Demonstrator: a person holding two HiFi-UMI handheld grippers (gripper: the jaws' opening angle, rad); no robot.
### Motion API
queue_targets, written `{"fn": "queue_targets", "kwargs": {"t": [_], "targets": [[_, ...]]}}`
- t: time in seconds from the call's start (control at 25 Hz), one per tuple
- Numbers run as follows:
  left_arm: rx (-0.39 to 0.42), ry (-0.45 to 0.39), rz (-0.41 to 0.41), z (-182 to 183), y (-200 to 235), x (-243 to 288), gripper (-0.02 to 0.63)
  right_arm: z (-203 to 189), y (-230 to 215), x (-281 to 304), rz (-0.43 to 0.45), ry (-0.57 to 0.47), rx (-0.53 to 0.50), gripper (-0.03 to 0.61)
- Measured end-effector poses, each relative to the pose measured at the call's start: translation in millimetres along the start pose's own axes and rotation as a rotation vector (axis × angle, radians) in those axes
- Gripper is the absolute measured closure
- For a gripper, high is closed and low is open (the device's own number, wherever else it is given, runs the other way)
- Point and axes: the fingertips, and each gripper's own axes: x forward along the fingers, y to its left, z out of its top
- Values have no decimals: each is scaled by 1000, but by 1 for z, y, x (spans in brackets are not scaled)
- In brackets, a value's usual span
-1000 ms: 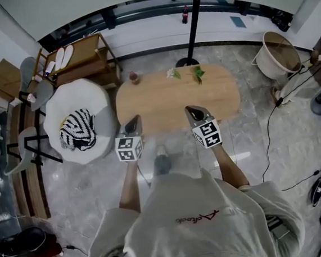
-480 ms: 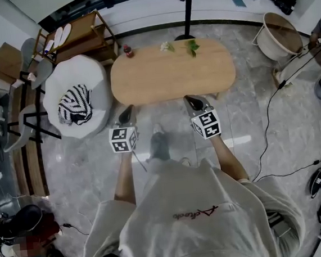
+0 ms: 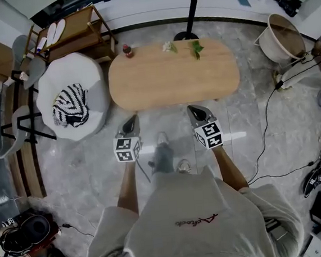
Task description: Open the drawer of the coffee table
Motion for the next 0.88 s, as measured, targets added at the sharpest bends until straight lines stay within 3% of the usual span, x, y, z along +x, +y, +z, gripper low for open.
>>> {"fn": "queue_targets", "kwargs": {"t": [0.2,0.44,0.88], "targets": [[-45,61,-10,-26,45,45,614,-13,-14,60,-15,63,40,574],[-98,132,-25,-83,78,81,614,-58,-15,110,-25,152,83,574],[-119,160,5,-223,102,146,614,-202,-30,165,-11,223,74,574]]}}
